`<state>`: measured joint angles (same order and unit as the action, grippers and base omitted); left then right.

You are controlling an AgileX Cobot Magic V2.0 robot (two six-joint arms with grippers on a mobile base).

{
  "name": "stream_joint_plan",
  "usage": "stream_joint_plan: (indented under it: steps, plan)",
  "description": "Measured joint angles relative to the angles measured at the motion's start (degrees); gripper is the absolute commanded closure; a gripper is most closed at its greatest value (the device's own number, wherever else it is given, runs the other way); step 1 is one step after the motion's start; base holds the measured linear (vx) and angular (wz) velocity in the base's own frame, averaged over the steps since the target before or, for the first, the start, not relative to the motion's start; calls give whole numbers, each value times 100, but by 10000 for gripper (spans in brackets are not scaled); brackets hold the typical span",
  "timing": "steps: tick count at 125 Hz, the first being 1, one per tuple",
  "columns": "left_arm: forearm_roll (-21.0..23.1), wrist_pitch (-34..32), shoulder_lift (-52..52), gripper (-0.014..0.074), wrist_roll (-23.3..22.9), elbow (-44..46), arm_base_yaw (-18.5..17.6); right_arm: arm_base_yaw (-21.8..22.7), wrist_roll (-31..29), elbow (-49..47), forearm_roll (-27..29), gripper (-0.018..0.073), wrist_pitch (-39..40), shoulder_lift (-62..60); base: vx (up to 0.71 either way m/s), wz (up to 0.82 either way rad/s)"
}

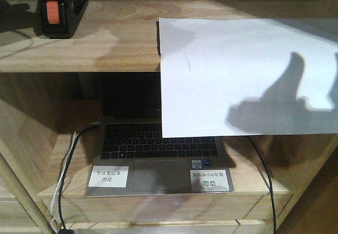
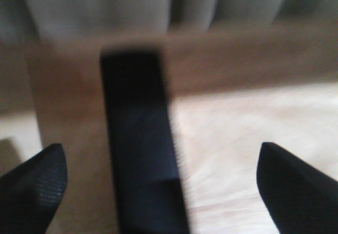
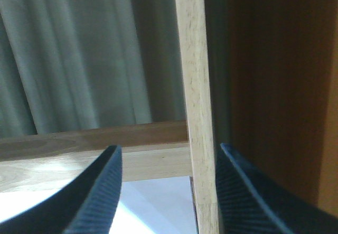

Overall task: Grab stapler and paper to desk for stapling
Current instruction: 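Close the left gripper on the black stapler and lift it off the shelf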

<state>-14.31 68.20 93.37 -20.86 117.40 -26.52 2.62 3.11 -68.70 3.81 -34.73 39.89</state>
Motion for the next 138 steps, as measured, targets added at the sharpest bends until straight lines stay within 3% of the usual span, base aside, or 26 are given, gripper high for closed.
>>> stream_joint_plan:
  steps: [50, 77, 91, 108, 138]
  plan:
    - [50, 153, 194, 18, 228, 0, 47, 0, 0, 0, 0, 181, 0, 0, 0, 0]
    - [76, 153, 194, 192, 279, 0, 47, 0, 0, 0, 0, 181, 0, 0, 0, 0]
    - [90, 153, 194, 349, 279, 0, 51, 0, 0, 0, 0, 181, 0, 0, 0, 0]
    - [83, 145, 194, 605, 271, 0, 51, 0, 0, 0, 0, 181, 0, 0, 0, 0]
    - [83, 140, 182, 604, 271, 0, 51, 0, 0, 0, 0, 181, 0, 0, 0, 0]
